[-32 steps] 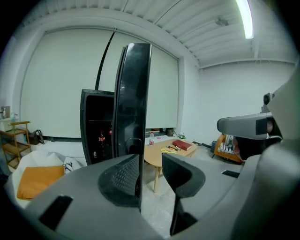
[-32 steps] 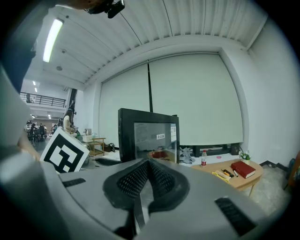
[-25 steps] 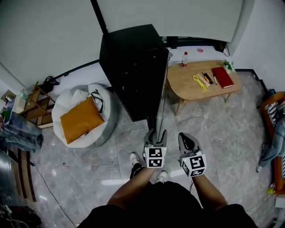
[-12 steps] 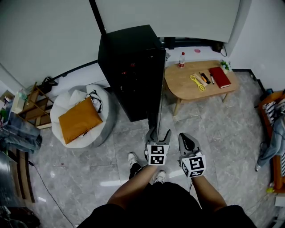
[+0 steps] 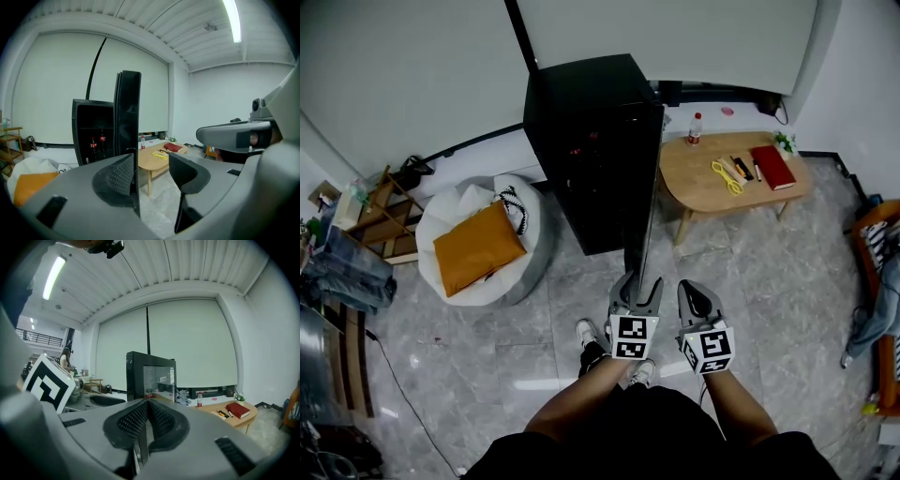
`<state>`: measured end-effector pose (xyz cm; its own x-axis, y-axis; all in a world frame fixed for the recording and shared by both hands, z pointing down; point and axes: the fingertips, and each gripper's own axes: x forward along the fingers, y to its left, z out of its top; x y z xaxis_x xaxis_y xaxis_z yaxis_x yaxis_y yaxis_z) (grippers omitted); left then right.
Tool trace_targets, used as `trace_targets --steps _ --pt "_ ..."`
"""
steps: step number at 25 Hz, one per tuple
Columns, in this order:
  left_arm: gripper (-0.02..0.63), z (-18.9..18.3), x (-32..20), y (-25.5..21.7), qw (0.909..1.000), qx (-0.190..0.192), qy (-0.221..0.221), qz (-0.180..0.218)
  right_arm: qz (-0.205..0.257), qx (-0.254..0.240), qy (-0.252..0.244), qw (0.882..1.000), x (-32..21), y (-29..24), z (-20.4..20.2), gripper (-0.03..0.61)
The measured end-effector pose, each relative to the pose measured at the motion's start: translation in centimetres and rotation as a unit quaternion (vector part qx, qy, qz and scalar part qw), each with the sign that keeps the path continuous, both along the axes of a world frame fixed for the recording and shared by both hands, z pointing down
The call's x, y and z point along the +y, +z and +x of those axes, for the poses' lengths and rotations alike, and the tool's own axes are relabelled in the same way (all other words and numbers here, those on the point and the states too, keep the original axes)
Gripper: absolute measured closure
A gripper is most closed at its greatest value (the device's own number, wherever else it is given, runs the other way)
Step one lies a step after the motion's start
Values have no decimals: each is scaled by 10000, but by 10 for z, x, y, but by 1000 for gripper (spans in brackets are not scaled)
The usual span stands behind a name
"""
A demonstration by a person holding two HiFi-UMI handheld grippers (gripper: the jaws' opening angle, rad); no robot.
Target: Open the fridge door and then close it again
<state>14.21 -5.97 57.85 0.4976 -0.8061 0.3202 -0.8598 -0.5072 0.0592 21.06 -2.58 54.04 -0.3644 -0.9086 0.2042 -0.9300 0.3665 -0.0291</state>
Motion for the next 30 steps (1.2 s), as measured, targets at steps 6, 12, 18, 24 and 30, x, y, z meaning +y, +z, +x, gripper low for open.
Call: trace_targets --steps 6,12,18,24,30 --pt "516 -29 11 -26 9996 -37 -170 243 102 -50 -150 9998 0 -6 -14 560" --pt "592 -48 23 -43 9993 42 -169 335 58 -67 -350 9993 3 -2 -28 560" --pt "592 -74 29 -51 9989 11 -329 324 106 -138 -575 9982 -1 -10 -43 560" --pt "592 -97 26 -60 9973 -25 -635 375 223 -127 -730 9970 -8 -23 -53 560" --pt "592 -111 24 -66 9958 -54 -781 468 269 -150 -810 9962 -14 -26 -59 560"
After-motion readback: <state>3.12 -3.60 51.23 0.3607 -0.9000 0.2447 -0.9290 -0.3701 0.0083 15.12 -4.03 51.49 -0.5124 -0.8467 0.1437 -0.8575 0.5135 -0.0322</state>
